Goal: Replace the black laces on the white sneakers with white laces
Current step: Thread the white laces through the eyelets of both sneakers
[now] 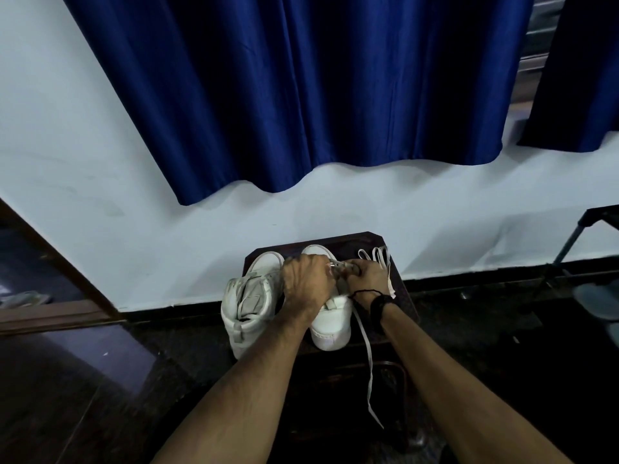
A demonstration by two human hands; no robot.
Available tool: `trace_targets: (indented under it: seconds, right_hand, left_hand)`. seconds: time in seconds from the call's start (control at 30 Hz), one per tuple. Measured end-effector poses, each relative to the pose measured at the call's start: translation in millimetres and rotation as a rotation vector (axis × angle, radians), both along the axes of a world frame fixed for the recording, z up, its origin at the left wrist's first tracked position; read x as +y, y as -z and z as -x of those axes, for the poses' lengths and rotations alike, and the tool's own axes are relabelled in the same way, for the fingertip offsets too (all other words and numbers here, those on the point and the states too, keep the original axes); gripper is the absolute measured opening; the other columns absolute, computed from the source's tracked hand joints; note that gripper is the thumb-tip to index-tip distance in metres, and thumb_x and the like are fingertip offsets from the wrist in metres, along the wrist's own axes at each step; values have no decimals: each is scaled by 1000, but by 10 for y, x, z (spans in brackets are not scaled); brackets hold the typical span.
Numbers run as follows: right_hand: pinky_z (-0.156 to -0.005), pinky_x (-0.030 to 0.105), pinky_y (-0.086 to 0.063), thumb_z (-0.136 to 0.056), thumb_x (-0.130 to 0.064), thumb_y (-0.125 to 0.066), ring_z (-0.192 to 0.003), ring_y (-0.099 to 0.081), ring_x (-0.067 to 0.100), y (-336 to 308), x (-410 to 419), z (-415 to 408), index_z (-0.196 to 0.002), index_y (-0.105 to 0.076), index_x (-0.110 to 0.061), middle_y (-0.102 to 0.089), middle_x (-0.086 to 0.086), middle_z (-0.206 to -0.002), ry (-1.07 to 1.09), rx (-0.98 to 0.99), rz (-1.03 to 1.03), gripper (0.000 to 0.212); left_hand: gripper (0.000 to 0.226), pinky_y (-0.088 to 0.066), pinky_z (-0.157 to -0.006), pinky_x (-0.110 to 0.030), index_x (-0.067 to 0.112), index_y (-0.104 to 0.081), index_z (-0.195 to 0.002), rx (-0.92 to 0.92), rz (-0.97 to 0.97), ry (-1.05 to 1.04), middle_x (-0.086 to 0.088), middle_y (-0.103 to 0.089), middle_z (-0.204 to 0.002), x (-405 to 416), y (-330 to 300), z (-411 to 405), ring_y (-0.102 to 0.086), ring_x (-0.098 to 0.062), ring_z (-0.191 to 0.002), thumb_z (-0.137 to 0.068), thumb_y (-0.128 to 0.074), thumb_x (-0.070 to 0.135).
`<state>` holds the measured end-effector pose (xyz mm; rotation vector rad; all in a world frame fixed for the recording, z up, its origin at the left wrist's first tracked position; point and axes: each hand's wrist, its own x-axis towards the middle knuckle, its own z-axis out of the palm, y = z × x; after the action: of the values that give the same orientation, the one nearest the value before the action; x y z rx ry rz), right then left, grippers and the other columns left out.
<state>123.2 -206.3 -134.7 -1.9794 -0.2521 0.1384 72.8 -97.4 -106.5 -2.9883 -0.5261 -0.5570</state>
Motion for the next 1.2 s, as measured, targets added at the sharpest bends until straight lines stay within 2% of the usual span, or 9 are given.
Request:
trace_targets:
  seconds: [0.03,0.2,0.43,0.53,0.63,0.83,0.97,1.1,1.2]
  right_hand:
    - [-55,8,-39,-77,-6,-66,-74,-61,16,-8,0,14,-96,-76,-13,-73,8,-82,2,-4,9,23]
    - [-69,18,-43,-76,-6,-65,-85,-66,22,-6,10,15,-100,-75,-15,-74,9,-87,14,4,12,27]
    - [-55,2,-36,-83,-5,-59,-77,-61,15,4,15,42,-100,-74,-10,-73,9,-88,10,-33,-11,24]
    - [-56,5,-38,-81,-7,-60,-78,-63,15,10,15,26,-99,-75,-13,-74,8,-86,4,-36,-3,24]
    - [-54,2,-38,-80,-6,-60,-78,-62,15,28,9,23,-100,-75,-11,-73,9,-87,11,-22,-13,25]
    - [-64,9,-35,-80,-9,-63,-87,-67,23,25,37,36,-99,-76,-12,-74,11,-90,37,-56,6,23]
    - [-72,16,-40,-81,-11,-60,-92,-67,25,7,70,23,-97,-76,-15,-74,11,-93,23,-101,80,23]
    - [-77,31,-54,-77,-8,-56,-89,-67,30,-53,86,53,-92,-75,-13,-73,12,-90,-40,-228,198,24]
    - [-76,39,-54,-79,-9,-56,-88,-67,33,-55,88,42,-91,-73,-10,-72,14,-91,-104,-330,279,21]
  left_hand:
    - [25,-44,-79,-34,20,-72,-93,-4,-10,6,-5,-72,-88,-6,-3,-6,-67,-27,-85,-90,-51,33]
    - [28,-40,-85,-34,19,-73,-92,43,-39,-5,-6,-73,-88,-43,-32,-35,-67,-26,-86,-90,-51,37]
    - [34,-41,-88,-35,17,-73,-96,63,-46,6,-9,-73,-93,-12,-25,-25,-67,-29,-89,-91,-45,37]
    - [33,-41,-88,-35,17,-73,-95,71,-37,32,-10,-73,-94,1,-23,-36,-67,-30,-90,-92,-45,35]
    - [31,-42,-89,-34,17,-72,-95,78,-37,47,-10,-72,-93,2,-28,-23,-66,-30,-91,-90,-46,34]
    - [30,-42,-87,-33,19,-72,-100,84,-64,58,-11,-72,-96,-21,-28,-34,-66,-31,-94,-89,-48,32]
    - [30,-45,-75,-32,21,-73,-98,112,-80,103,-9,-72,-95,0,-19,-66,-66,-31,-90,-90,-47,34]
    - [29,-41,-66,-31,19,-70,-94,99,-67,124,-7,-72,-93,29,11,-53,-67,-31,-87,-91,-46,35]
    - [24,-43,-67,-34,17,-63,-97,66,-44,128,-8,-71,-98,38,11,-38,-66,-33,-91,-93,-43,31]
